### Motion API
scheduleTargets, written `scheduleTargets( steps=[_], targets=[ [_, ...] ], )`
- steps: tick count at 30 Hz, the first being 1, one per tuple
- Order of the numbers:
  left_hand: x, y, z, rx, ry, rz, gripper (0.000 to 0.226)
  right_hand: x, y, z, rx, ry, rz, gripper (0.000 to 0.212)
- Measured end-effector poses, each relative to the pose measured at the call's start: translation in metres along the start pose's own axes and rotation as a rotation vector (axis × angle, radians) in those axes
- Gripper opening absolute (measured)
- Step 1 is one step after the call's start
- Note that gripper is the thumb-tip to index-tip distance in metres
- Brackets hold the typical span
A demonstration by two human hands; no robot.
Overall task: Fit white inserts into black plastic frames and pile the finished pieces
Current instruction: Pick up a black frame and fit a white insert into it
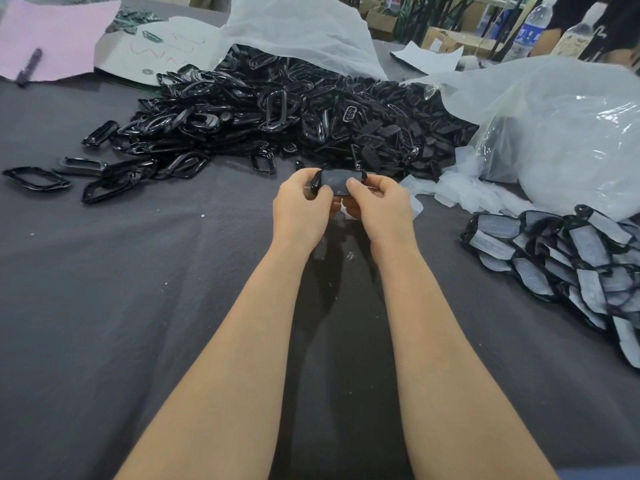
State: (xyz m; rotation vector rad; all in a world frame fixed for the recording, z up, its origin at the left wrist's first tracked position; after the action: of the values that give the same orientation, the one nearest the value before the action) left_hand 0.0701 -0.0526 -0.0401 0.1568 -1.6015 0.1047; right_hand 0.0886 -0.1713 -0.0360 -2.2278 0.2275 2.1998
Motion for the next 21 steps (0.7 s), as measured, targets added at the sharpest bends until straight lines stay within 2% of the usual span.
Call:
scheduleTargets(
  steps=[3, 12, 16, 18, 21],
  targets=[
    [0.001, 0.001, 0.001, 0.011, 0.005, -0.001, 0.033, -0.001, -0.001, 0.002, -0.039, 0.017, 0.031, 0.017],
    [0.001, 0.001, -0.001, 0.028, 0.004, -0.07, 0.017, -0.004, 0.0, 0.004, -0.051, 0.014, 0.066, 0.018],
    [0.0, 0.001, -0.002, 0.041, 0.003, -0.086, 0.023, -0.007, -0.001, 0.004, -0.036, 0.041, 0.189, 0.008],
    [-0.001, 0.001, -0.003, 0.037, 0.004, -0.086, 0.016, -0.009, 0.001, 0.004, -0.009, 0.038, 0.218, 0.012],
    [-0.001, 0.0, -0.002, 0.032, -0.008, -0.086, 0.019, -0.012, 0.004, 0.005, 0.01, 0.051, 0.259, 0.006]
  ],
)
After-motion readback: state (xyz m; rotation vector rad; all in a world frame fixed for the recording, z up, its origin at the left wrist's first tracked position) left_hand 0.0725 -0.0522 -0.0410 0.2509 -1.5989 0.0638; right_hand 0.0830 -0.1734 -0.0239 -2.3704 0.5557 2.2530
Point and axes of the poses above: each hand's wrist, its own z-axis away from the middle knuckle, its own y-axis out of the back of the hand, x = y × z, the point moved 4 cm from there along -z, towards the middle knuckle, and after that the axes turned 6 degrees about -x, right-handed, at the moved point
